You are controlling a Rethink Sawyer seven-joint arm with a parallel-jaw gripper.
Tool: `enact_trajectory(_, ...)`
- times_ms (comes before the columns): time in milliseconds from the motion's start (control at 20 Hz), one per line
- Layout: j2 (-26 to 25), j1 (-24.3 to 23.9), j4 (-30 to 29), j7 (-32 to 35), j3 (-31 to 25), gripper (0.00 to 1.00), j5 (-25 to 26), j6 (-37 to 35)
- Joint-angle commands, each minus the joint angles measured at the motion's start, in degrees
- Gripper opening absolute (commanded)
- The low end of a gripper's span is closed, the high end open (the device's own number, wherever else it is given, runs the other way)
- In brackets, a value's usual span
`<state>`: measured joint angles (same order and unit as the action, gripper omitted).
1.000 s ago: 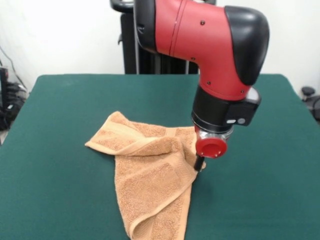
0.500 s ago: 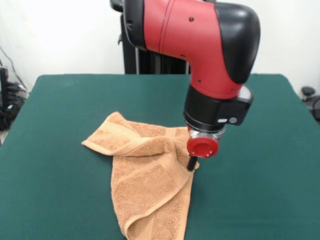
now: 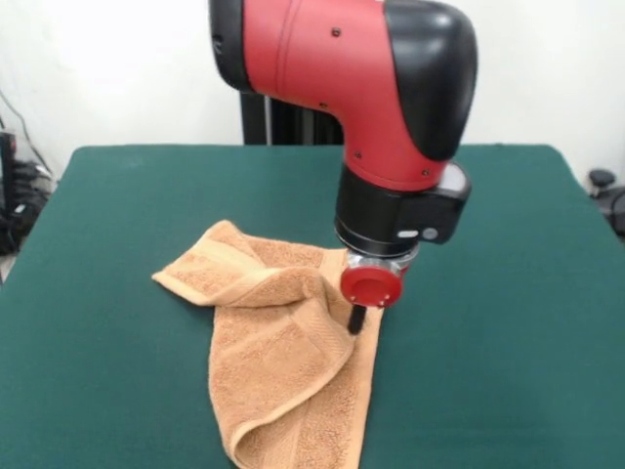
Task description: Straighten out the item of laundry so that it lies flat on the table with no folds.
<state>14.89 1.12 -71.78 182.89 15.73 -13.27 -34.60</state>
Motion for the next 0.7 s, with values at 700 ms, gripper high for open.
enact_trajectory(700,1.4,-6.8,-7.2,-10.4,-11.4,0.0,5.8,1.4)
